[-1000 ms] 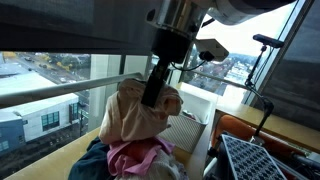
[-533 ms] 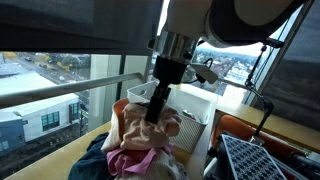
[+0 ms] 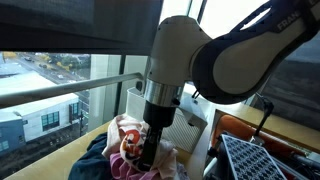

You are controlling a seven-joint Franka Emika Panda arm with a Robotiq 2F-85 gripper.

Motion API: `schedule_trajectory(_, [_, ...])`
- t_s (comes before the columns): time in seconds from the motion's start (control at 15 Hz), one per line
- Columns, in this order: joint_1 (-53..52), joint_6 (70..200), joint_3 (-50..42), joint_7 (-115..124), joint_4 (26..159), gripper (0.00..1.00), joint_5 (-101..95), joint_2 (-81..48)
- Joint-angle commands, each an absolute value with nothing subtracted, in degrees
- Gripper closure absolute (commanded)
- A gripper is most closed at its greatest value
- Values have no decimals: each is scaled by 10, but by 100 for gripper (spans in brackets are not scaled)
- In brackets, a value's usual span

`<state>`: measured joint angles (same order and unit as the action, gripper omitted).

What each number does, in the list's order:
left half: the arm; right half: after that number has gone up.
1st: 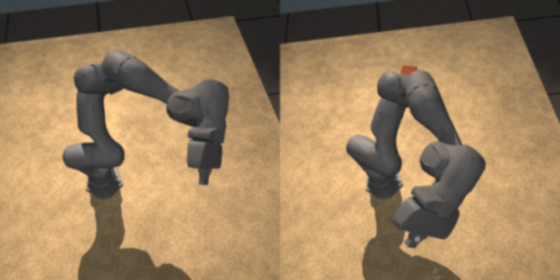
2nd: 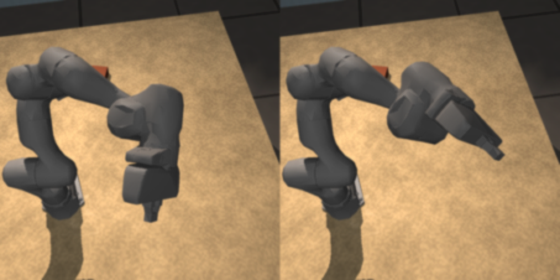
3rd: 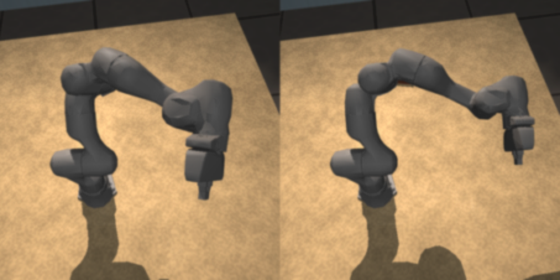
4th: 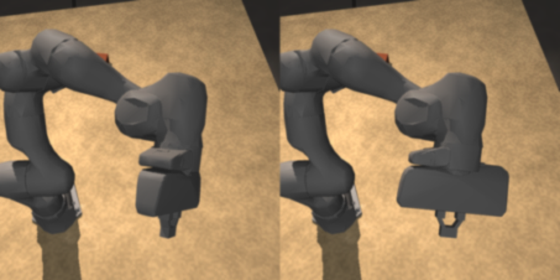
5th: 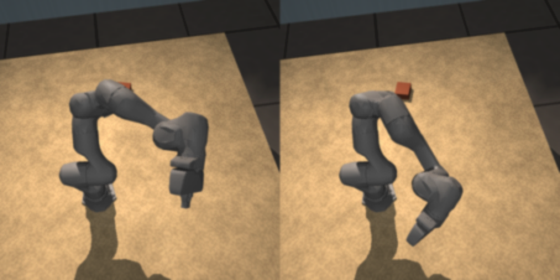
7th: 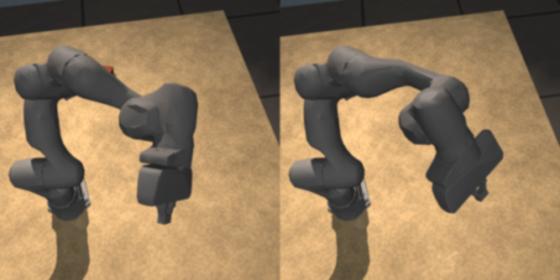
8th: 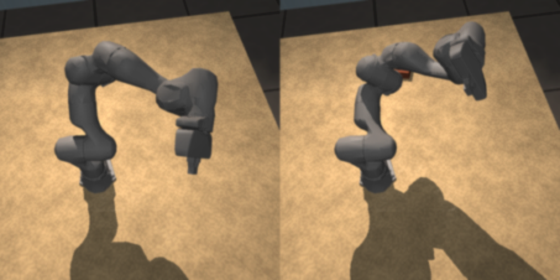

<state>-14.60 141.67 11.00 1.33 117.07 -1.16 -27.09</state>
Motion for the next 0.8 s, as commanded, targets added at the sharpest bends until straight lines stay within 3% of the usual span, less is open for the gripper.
schedule_trajectory(0.0, [-120, 1397, 102, -4, 1159, 0, -3, -242])
schedule_trajectory(0.73, [35, 1280, 13, -125, 1122, 0, 30, -103])
